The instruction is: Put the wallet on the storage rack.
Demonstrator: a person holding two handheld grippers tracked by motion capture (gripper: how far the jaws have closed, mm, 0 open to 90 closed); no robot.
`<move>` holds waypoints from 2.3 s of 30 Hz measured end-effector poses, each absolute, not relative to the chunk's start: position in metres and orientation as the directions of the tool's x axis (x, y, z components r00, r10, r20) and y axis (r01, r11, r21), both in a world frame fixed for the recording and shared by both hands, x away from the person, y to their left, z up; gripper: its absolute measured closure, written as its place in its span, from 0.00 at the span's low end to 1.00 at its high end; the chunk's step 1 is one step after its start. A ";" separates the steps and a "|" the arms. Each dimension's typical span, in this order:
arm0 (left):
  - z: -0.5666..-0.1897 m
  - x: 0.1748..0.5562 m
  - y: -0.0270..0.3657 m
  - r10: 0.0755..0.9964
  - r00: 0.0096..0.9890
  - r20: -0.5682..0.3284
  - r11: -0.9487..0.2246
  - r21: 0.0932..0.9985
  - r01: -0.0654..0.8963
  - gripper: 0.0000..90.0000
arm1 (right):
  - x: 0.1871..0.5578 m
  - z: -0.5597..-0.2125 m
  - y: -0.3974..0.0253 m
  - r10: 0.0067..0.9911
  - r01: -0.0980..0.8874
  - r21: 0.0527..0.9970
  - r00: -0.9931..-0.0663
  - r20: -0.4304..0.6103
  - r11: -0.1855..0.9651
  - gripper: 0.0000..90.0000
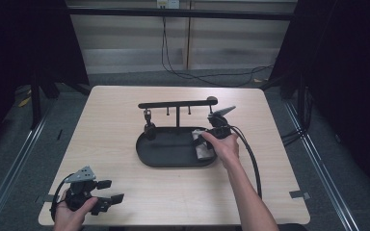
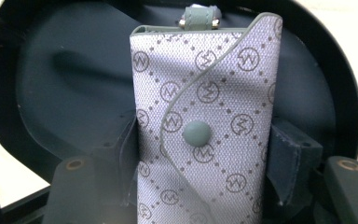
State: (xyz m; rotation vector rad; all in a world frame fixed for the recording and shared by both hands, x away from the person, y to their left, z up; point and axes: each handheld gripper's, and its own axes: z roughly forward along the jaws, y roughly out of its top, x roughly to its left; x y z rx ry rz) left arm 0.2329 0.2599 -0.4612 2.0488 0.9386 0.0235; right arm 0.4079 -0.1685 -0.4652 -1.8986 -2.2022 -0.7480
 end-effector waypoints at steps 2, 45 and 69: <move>-0.461 0.233 0.260 0.624 0.719 -0.306 -0.352 0.711 0.609 0.25 | 0.408 -0.467 -0.170 0.887 0.958 0.277 -0.192 0.419 0.077 0.37; -0.463 0.235 0.262 0.624 0.702 -0.342 -0.316 0.712 0.627 0.25 | 0.362 -0.439 -0.211 0.883 0.876 0.471 -0.301 0.360 0.106 0.29; -0.463 0.235 0.259 0.655 0.696 -0.294 -0.338 0.711 0.617 0.28 | 0.289 -0.451 -0.245 0.877 0.775 0.621 -0.375 0.300 0.119 0.28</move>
